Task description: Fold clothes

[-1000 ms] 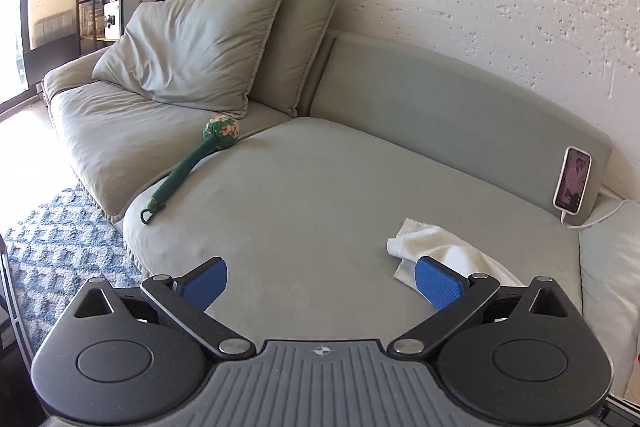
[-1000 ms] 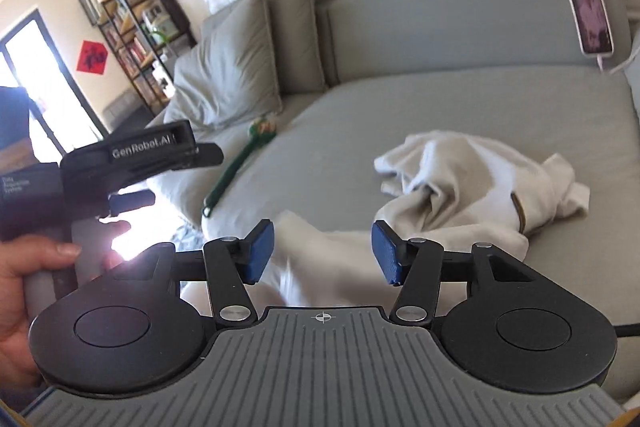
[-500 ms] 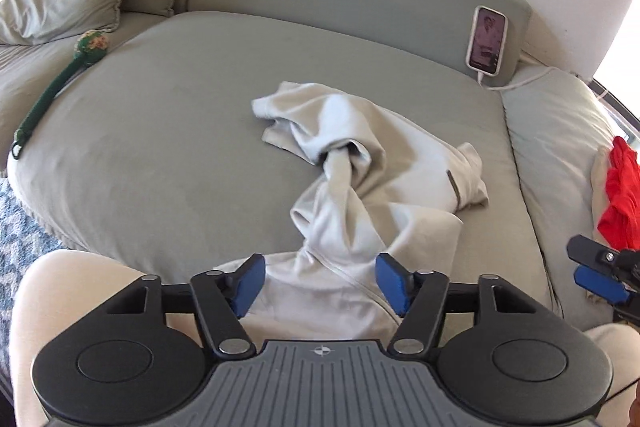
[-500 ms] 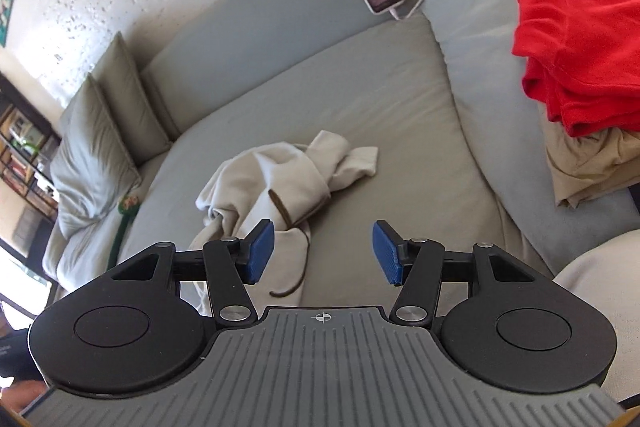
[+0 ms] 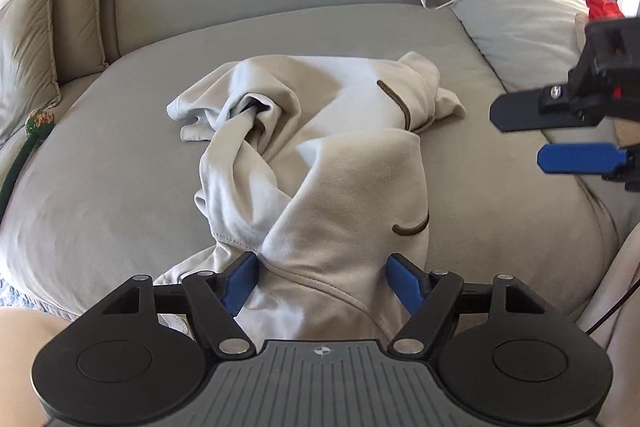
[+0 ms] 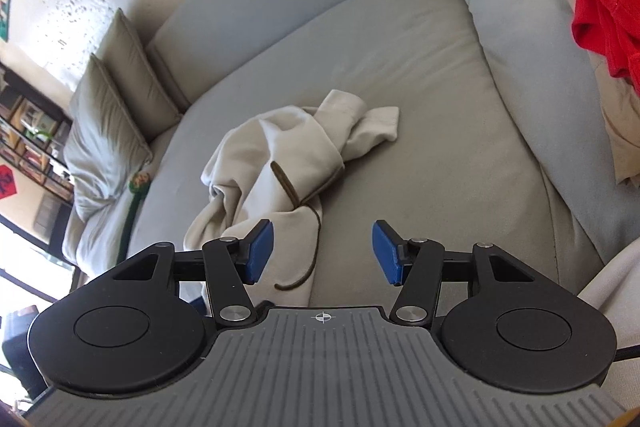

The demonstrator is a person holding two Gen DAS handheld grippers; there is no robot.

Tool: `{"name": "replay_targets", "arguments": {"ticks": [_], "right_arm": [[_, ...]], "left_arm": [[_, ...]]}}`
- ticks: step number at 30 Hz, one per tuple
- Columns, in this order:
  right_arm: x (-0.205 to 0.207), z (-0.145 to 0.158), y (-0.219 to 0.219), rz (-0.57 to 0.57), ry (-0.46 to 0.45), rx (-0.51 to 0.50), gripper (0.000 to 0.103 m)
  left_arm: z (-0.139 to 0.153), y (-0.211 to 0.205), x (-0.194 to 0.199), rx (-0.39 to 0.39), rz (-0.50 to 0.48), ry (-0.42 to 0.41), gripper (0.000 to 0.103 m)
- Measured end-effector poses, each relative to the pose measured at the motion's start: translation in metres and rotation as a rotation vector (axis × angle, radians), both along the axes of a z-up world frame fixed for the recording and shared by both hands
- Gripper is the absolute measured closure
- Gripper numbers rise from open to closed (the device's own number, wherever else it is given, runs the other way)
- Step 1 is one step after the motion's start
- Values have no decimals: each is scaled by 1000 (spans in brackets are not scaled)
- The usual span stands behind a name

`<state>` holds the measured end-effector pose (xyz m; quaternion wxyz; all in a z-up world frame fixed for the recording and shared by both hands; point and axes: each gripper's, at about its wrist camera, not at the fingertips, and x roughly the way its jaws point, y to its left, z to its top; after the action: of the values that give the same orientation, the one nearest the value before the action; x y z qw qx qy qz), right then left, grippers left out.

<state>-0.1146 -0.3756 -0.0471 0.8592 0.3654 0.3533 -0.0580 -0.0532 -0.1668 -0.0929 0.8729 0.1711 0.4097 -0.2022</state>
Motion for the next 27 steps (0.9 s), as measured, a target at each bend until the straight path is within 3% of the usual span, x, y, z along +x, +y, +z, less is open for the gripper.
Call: {"name": "replay_targets", "arguments": {"ticks": [2, 3, 4, 6, 7, 12, 16, 18, 20, 21, 23, 27], "right_arm": [[5, -3, -4, -4, -1, 13, 45], [10, -5, -6, -3, -2, 20, 45], [17, -8, -9, -1, 1, 28, 45], [31, -17, -15, -9, 18, 50, 31], [39, -23, -19, -15, 26, 71, 25], [73, -50, -38, -57, 7, 201, 26], [99, -66, -45, -108, -32, 263, 35], [114, -68, -44, -93, -68, 340, 49], [129, -62, -34, -15, -104, 365, 78], [137, -57, -28, 28, -109, 357, 95], [145, -37, -13, 78, -97, 252, 98], [129, 16, -8, 38, -188, 75, 98]], "left_arm": [[0, 4, 2, -16, -15, -15, 46], [2, 7, 5, -26, -10, -16, 65], [5, 14, 9, -53, 0, -8, 77], [12, 28, 18, -110, 21, 7, 92], [18, 39, 22, -159, 45, 7, 94], [54, 93, 41, -382, 176, -18, 97], [72, 113, 50, -471, 221, -33, 98], [79, 120, 54, -503, 235, -39, 98], [86, 127, 57, -535, 248, -45, 98], [90, 130, 59, -551, 255, -49, 98], [97, 137, 62, -583, 268, -55, 98], [124, 148, 55, -636, 226, -134, 98]]}}
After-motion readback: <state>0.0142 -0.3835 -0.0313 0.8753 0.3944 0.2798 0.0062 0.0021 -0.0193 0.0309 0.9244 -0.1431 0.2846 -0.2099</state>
